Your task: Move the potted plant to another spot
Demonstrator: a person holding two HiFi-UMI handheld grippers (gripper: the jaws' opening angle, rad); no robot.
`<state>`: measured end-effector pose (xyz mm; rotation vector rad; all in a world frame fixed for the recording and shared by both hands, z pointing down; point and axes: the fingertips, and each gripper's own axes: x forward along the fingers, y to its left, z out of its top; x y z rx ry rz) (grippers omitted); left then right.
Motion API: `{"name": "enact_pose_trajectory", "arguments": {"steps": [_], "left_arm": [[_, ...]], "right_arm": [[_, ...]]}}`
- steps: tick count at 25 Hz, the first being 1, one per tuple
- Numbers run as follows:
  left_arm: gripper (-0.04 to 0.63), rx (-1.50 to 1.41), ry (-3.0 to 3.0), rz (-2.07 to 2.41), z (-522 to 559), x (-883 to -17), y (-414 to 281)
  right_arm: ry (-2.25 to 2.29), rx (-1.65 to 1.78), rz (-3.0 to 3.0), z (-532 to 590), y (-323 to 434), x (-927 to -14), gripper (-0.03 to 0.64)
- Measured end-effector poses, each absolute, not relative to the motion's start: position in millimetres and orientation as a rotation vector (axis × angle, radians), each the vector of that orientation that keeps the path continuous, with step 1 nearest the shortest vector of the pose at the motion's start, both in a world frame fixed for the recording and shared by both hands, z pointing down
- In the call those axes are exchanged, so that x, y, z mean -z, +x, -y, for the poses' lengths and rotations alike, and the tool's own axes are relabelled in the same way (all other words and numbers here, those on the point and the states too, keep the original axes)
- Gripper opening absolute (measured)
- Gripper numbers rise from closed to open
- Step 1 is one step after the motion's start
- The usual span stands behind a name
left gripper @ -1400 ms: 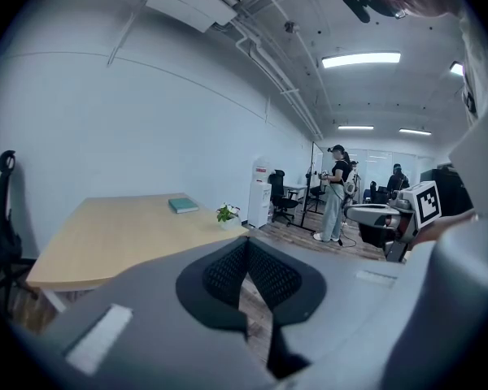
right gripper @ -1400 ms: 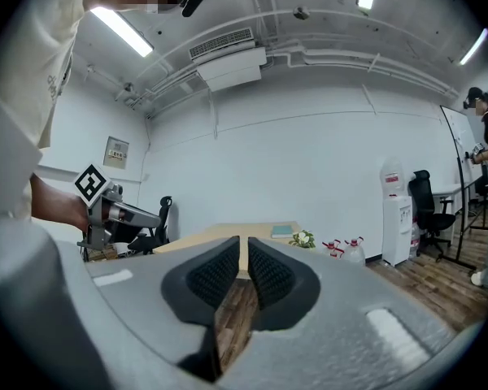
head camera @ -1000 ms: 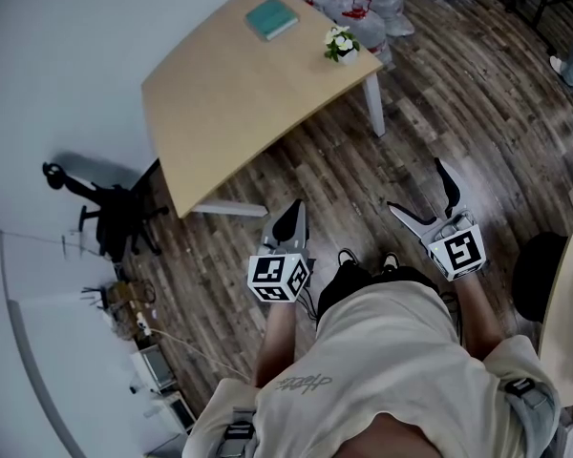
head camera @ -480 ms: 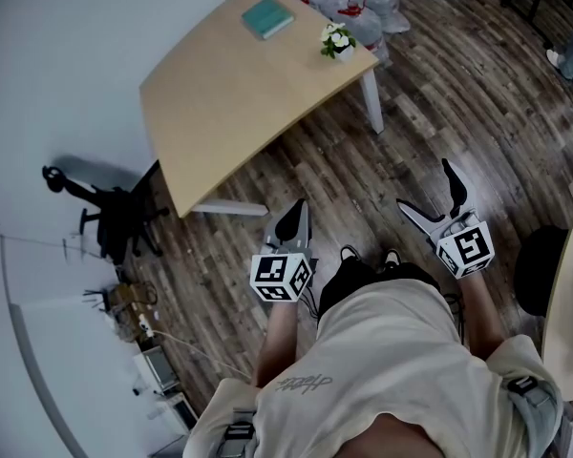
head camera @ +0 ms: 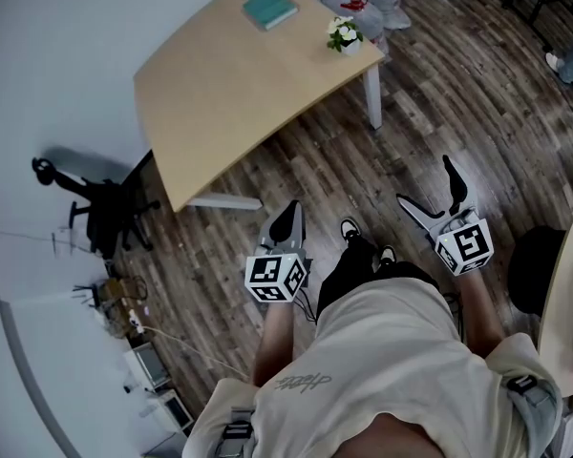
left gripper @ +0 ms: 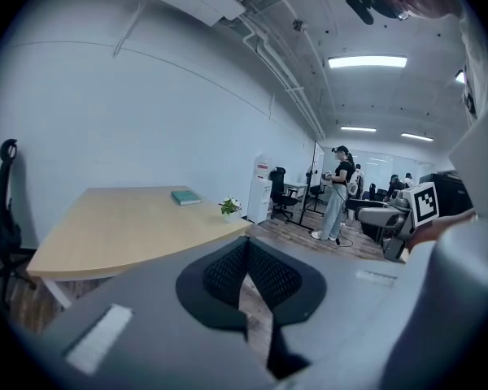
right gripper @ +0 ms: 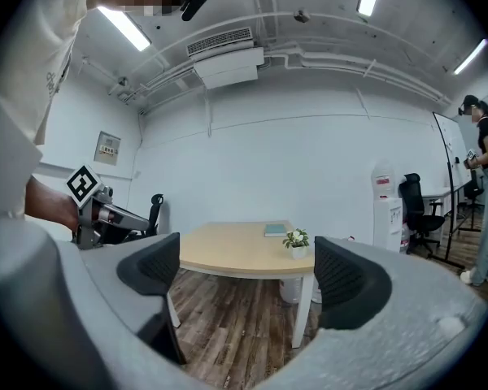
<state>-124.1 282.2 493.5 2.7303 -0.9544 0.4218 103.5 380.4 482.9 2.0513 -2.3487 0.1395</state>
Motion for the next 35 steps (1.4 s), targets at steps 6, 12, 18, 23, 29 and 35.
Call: {"name": "enact_pose_trajectory", "arguments": {"steps": [6, 12, 18, 23, 29, 35], "left_arm": [[0.015, -0.365, 2.744, 0.925, -246.4, -484.9, -120.0], [0.015, -0.377, 2.807, 0.898, -201.7, -474.7, -117.9], [0.015, -0.332, 2.787, 0.876, -153.0, -475.0, -115.9], [0.015, -0.318, 2.791, 0.802, -128.1, -494.2, -113.7], [0.015, -0.303, 2.774, 0.729, -113.0, -493.5, -98.3], [0.015, -0.345, 2.744, 0.682, -107.5, -506.0, -91.7]], "right_arm": [[2.082, -0.127, 2.316, -349.8, 108.3, -467.2, 0.511], [2.077, -0.091, 2.306, -305.3, 106.4, -454.1, 0.511], [2.113, -0.087, 2.278, -265.3, 110.3, -441.3, 0.511], [2.135, -0.024, 2.226, -250.2, 104.2, -432.2, 0.511], [2.195, -0.111, 2.126, -256.3, 115.4, -435.9, 0.51], [2.163, -0.084, 2.114, -241.2, 115.9, -433.0, 0.51]]}}
